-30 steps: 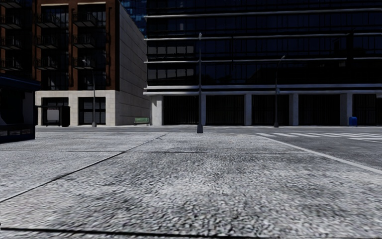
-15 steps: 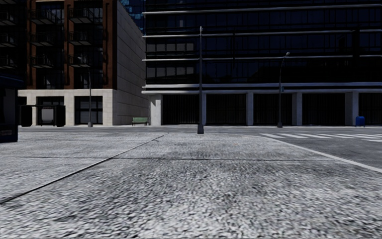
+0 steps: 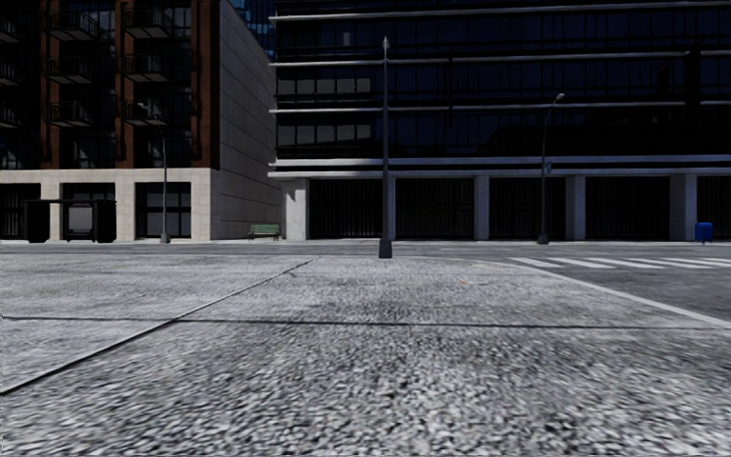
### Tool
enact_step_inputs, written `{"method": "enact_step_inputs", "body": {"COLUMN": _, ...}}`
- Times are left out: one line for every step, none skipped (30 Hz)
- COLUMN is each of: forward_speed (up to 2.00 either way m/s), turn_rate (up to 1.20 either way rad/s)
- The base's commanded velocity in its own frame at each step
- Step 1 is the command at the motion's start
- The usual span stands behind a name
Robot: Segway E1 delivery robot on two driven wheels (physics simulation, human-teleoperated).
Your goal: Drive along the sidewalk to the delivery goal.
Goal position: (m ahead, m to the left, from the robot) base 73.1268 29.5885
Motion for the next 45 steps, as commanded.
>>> {"method": "enact_step_inputs", "body": {"forward_speed": 1.54, "turn_rate": 0.00}}
{"method": "enact_step_inputs", "body": {"forward_speed": 1.54, "turn_rate": 0.00}}
{"method": "enact_step_inputs", "body": {"forward_speed": 1.54, "turn_rate": 0.00}}
{"method": "enact_step_inputs", "body": {"forward_speed": 1.54, "turn_rate": 0.00}}
{"method": "enact_step_inputs", "body": {"forward_speed": 1.54, "turn_rate": 0.00}}
{"method": "enact_step_inputs", "body": {"forward_speed": 1.54, "turn_rate": 0.00}}
{"method": "enact_step_inputs", "body": {"forward_speed": 1.54, "turn_rate": 0.00}}
{"method": "enact_step_inputs", "body": {"forward_speed": 1.54, "turn_rate": 0.00}}
{"method": "enact_step_inputs", "body": {"forward_speed": 1.54, "turn_rate": 0.00}}
{"method": "enact_step_inputs", "body": {"forward_speed": 1.54, "turn_rate": 0.00}}
{"method": "enact_step_inputs", "body": {"forward_speed": 1.54, "turn_rate": 0.00}}
{"method": "enact_step_inputs", "body": {"forward_speed": 1.54, "turn_rate": 0.00}}
{"method": "enact_step_inputs", "body": {"forward_speed": 1.54, "turn_rate": 0.00}}
{"method": "enact_step_inputs", "body": {"forward_speed": 1.54, "turn_rate": 0.00}}
{"method": "enact_step_inputs", "body": {"forward_speed": 1.54, "turn_rate": 0.00}}
{"method": "enact_step_inputs", "body": {"forward_speed": 1.54, "turn_rate": 0.00}}
{"method": "enact_step_inputs", "body": {"forward_speed": 1.54, "turn_rate": 0.00}}
{"method": "enact_step_inputs", "body": {"forward_speed": 1.54, "turn_rate": 0.00}}
{"method": "enact_step_inputs", "body": {"forward_speed": 1.54, "turn_rate": 0.00}}
{"method": "enact_step_inputs", "body": {"forward_speed": 1.54, "turn_rate": 0.00}}
{"method": "enact_step_inputs", "body": {"forward_speed": 1.54, "turn_rate": 0.00}}
{"method": "enact_step_inputs", "body": {"forward_speed": 1.54, "turn_rate": 0.00}}
{"method": "enact_step_inputs", "body": {"forward_speed": 1.54, "turn_rate": 0.00}}
{"method": "enact_step_inputs", "body": {"forward_speed": 1.54, "turn_rate": 0.00}}
{"method": "enact_step_inputs", "body": {"forward_speed": 1.54, "turn_rate": 0.00}}
{"method": "enact_step_inputs", "body": {"forward_speed": 1.54, "turn_rate": 0.00}}
{"method": "enact_step_inputs", "body": {"forward_speed": 1.54, "turn_rate": 0.00}}
{"method": "enact_step_inputs", "body": {"forward_speed": 1.54, "turn_rate": 0.00}}
{"method": "enact_step_inputs", "body": {"forward_speed": 1.54, "turn_rate": 0.00}}
{"method": "enact_step_inputs", "body": {"forward_speed": 1.54, "turn_rate": 0.00}}
{"method": "enact_step_inputs", "body": {"forward_speed": 1.54, "turn_rate": 0.00}}
{"method": "enact_step_inputs", "body": {"forward_speed": 1.54, "turn_rate": 0.00}}
{"method": "enact_step_inputs", "body": {"forward_speed": 1.54, "turn_rate": 0.00}}
{"method": "enact_step_inputs", "body": {"forward_speed": 1.54, "turn_rate": 0.00}}
{"method": "enact_step_inputs", "body": {"forward_speed": 1.54, "turn_rate": 0.00}}
{"method": "enact_step_inputs", "body": {"forward_speed": 1.54, "turn_rate": 0.00}}
{"method": "enact_step_inputs", "body": {"forward_speed": 1.54, "turn_rate": 0.00}}
{"method": "enact_step_inputs", "body": {"forward_speed": 1.54, "turn_rate": 0.00}}
{"method": "enact_step_inputs", "body": {"forward_speed": 1.54, "turn_rate": 0.00}}
{"method": "enact_step_inputs", "body": {"forward_speed": 1.54, "turn_rate": 0.00}}
{"method": "enact_step_inputs", "body": {"forward_speed": 1.54, "turn_rate": 0.00}}
{"method": "enact_step_inputs", "body": {"forward_speed": 1.54, "turn_rate": 0.00}}
{"method": "enact_step_inputs", "body": {"forward_speed": 1.54, "turn_rate": 0.00}}
{"method": "enact_step_inputs", "body": {"forward_speed": 1.54, "turn_rate": 0.00}}
{"method": "enact_step_inputs", "body": {"forward_speed": 1.54, "turn_rate": 0.00}}
